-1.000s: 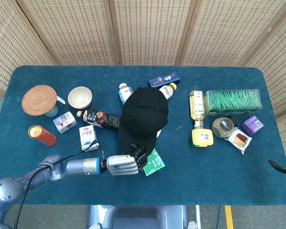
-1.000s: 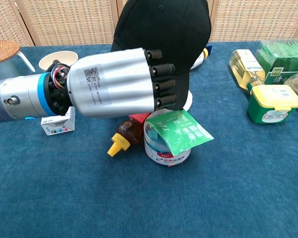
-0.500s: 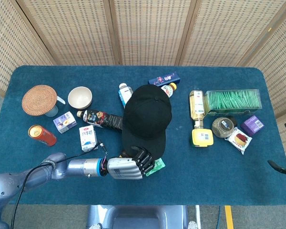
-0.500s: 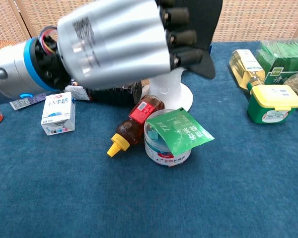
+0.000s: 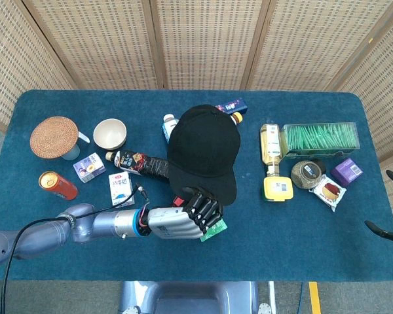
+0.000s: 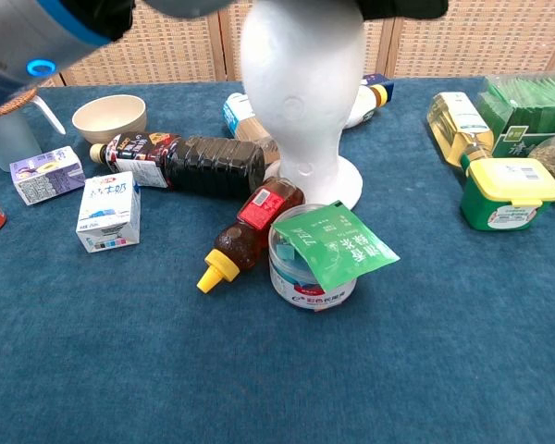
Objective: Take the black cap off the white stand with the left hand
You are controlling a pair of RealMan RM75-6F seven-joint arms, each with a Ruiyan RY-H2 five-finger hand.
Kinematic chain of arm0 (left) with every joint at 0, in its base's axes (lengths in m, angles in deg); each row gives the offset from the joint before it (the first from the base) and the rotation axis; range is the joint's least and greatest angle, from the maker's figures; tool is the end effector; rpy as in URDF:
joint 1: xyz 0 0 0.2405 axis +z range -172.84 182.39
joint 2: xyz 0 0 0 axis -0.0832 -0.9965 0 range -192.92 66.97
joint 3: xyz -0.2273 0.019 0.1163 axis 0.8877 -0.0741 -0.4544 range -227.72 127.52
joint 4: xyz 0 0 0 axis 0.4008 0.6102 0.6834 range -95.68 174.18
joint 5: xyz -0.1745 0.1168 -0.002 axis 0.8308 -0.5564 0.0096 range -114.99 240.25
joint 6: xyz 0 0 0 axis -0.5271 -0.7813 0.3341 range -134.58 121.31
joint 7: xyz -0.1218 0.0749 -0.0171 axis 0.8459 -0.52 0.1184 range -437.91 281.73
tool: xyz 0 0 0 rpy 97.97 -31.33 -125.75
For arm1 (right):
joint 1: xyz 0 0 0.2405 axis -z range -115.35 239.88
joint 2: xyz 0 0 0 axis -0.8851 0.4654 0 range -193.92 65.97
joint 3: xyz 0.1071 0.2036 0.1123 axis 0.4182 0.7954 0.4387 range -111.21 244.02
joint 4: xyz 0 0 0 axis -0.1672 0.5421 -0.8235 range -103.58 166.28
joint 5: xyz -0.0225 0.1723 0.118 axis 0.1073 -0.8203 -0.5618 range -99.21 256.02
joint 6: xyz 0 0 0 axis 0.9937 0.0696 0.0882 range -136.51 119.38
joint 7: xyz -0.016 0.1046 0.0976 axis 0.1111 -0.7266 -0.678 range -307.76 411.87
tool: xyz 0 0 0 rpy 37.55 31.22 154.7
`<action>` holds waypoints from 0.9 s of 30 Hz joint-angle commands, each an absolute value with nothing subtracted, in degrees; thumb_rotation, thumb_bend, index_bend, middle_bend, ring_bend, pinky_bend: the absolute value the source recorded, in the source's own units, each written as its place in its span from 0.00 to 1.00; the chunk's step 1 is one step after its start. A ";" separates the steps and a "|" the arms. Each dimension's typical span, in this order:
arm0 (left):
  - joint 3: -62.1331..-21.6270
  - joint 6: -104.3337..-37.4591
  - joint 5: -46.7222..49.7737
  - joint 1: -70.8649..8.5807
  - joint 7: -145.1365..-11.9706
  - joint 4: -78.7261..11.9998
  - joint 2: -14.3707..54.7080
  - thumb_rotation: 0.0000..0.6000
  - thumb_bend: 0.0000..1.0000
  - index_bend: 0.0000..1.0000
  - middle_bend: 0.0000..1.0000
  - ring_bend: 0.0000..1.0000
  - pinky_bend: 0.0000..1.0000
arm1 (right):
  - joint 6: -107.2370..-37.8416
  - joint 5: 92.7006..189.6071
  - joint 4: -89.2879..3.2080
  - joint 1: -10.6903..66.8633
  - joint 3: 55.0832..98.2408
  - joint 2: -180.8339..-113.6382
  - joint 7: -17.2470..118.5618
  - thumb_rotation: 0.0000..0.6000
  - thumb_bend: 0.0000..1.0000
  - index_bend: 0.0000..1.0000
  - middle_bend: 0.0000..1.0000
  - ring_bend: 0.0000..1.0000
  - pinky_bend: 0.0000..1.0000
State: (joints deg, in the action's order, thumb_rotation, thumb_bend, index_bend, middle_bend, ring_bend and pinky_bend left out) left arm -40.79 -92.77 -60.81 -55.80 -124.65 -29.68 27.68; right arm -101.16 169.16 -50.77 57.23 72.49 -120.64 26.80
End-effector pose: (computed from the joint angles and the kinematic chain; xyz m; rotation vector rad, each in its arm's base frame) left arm 0.0088 0.3020 0.0265 -1.5767 1.0831 -1.4044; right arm -0.3219 -0.1934 0.2406 1.3420 -0.8220 1.1843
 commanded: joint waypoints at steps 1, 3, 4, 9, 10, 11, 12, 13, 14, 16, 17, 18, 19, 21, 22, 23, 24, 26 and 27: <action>-39.07 -94.10 -59.87 -55.32 -125.51 -29.74 27.22 1.00 0.42 0.92 0.75 0.55 0.70 | -101.07 169.10 -50.75 57.19 72.50 -120.70 26.95 1.00 0.01 0.06 0.00 0.00 0.00; -38.34 -94.89 -59.50 -55.06 -125.73 -29.65 26.98 1.00 0.42 0.92 0.75 0.55 0.70 | -100.97 169.15 -50.69 57.12 72.46 -120.76 27.05 1.00 0.01 0.06 0.00 0.00 0.00; -37.92 -95.34 -59.20 -54.85 -125.87 -29.62 26.86 1.00 0.42 0.93 0.75 0.55 0.70 | -100.94 169.22 -50.67 57.09 72.42 -120.80 27.13 1.00 0.01 0.06 0.00 0.00 0.00; -36.70 -97.48 -57.65 -52.80 -126.99 -29.99 25.44 1.00 0.42 0.92 0.75 0.55 0.70 | -100.99 169.52 -50.70 57.04 72.28 -120.86 27.24 1.00 0.01 0.06 0.00 0.00 0.00; -36.83 -97.82 -57.57 -52.36 -126.82 -30.05 25.01 1.00 0.42 0.92 0.75 0.55 0.70 | -101.04 169.54 -50.72 57.06 72.26 -120.85 27.26 1.00 0.01 0.06 0.00 0.00 0.00; -37.07 -98.33 -57.45 -51.71 -126.59 -29.90 24.49 1.00 0.42 0.92 0.75 0.55 0.70 | -101.10 169.61 -50.77 57.09 72.22 -120.84 27.31 1.00 0.01 0.06 0.00 0.00 0.00; -37.27 -98.66 -57.53 -51.37 -126.42 -29.77 24.18 1.00 0.42 0.93 0.75 0.55 0.70 | -101.13 169.64 -50.79 57.11 72.20 -120.84 27.35 1.00 0.01 0.06 0.00 0.00 0.00; -37.66 -99.26 -57.57 -50.66 -126.07 -29.34 23.58 1.00 0.42 0.93 0.75 0.55 0.70 | -101.20 169.74 -50.86 57.13 72.14 -120.84 27.44 1.00 0.01 0.06 0.00 0.00 0.00; -38.03 -100.02 -57.40 -49.77 -125.57 -28.68 22.99 1.00 0.42 0.92 0.75 0.55 0.70 | -101.24 169.87 -50.94 57.14 72.07 -120.82 27.56 1.00 0.01 0.06 0.00 0.00 0.00; -38.46 -101.40 -56.91 -48.38 -124.51 -27.48 22.27 1.00 0.42 0.92 0.75 0.55 0.70 | -101.30 170.05 -51.10 57.17 71.96 -120.82 27.78 1.00 0.01 0.06 0.00 0.00 0.00; -38.70 -102.23 -56.43 -47.44 -123.74 -26.40 21.87 1.00 0.42 0.92 0.75 0.55 0.70 | -101.38 170.16 -51.20 57.18 71.92 -120.83 27.96 1.00 0.01 0.06 0.00 0.00 0.00; -38.92 -102.86 -55.94 -46.69 -122.94 -25.44 21.66 1.00 0.42 0.92 0.75 0.55 0.70 | -101.44 170.27 -51.29 57.20 71.87 -120.84 28.07 1.00 0.01 0.06 0.00 0.00 0.00; -39.25 -103.59 -55.22 -45.72 -121.77 -23.96 21.64 1.00 0.42 0.92 0.75 0.55 0.70 | -101.51 170.44 -51.41 57.20 71.79 -120.85 28.17 1.00 0.01 0.06 0.00 0.00 0.00; -39.83 -104.53 -53.98 -44.33 -119.70 -21.21 22.29 1.00 0.42 0.92 0.75 0.55 0.70 | -101.60 170.71 -51.56 57.21 71.66 -120.85 28.40 1.00 0.01 0.06 0.00 0.00 0.00; -40.04 -104.97 -53.54 -43.91 -118.65 -19.84 22.86 1.00 0.42 0.92 0.75 0.55 0.70 | -101.66 170.79 -51.61 57.21 71.64 -120.87 28.59 1.00 0.01 0.06 0.00 0.00 0.00; -40.36 -105.28 -52.94 -43.38 -117.42 -18.20 23.62 1.00 0.42 0.92 0.75 0.55 0.70 | -101.70 170.88 -51.63 57.20 71.62 -120.93 28.89 1.00 0.01 0.06 0.00 0.00 0.00; -40.75 -105.46 -52.12 -42.78 -115.84 -16.45 24.71 1.00 0.42 0.92 0.75 0.55 0.70 | -101.73 170.99 -51.68 57.17 71.59 -121.02 29.22 1.00 0.01 0.06 0.00 0.00 0.00; -41.48 -106.32 -50.90 -42.01 -112.02 -12.41 27.97 1.00 0.42 0.92 0.75 0.55 0.70 | -101.62 171.26 -51.85 57.01 71.50 -121.22 29.86 1.00 0.01 0.06 0.00 0.00 0.00; -41.61 -106.84 -50.74 -42.03 -110.89 -10.78 29.29 1.00 0.42 0.92 0.75 0.55 0.70 | -101.55 171.36 -51.91 56.94 71.46 -121.28 30.05 1.00 0.01 0.06 0.00 0.00 0.00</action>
